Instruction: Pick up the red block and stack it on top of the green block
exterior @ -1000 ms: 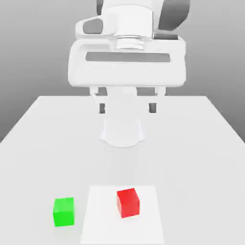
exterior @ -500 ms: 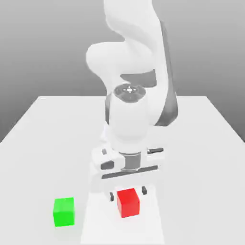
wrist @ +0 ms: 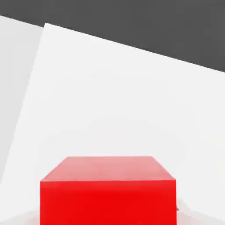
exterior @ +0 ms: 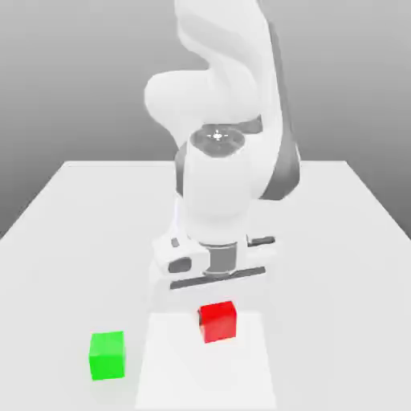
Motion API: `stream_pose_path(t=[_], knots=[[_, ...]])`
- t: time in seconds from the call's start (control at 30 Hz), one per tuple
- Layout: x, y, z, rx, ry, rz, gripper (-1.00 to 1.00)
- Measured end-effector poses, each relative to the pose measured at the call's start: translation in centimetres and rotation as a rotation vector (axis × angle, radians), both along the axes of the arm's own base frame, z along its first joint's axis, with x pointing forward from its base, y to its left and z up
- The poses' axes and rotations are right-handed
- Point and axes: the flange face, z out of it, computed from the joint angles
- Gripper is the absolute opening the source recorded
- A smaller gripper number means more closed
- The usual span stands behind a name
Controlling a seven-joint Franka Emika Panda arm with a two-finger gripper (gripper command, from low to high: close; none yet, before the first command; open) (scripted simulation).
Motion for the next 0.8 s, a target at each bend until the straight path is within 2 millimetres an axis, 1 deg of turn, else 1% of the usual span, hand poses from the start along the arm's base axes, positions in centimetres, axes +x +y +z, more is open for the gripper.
stream_pose_path(t=[0.1, 0.2, 0.23, 0.3, 0.4, 0.43, 0.6, 0.63, 0.7, 0.8], knots=[[0.8, -5.9, 1.4, 0.000, 0.000, -0.113, -1.00], [0.8, -12.0, 2.7, 0.001, 0.000, -0.223, -1.00], [0.6, -13.4, 2.7, 0.001, 0.000, -0.248, -1.00], [1.0, -13.4, 1.1, 0.002, -0.001, -0.241, -1.00], [1.0, -13.5, -2.3, 0.002, 0.000, -0.240, -1.00], [1.0, -13.5, -3.0, 0.001, 0.000, -0.240, 1.00], [1.0, -13.5, -3.0, 0.001, 0.000, -0.240, 1.00], [1.0, -13.5, -3.3, 0.001, 0.000, -0.241, 1.00], [1.1, -13.5, -2.0, 0.002, -0.001, -0.240, 1.00], [1.1, -13.5, 1.3, 0.002, -0.002, -0.241, 1.00]])
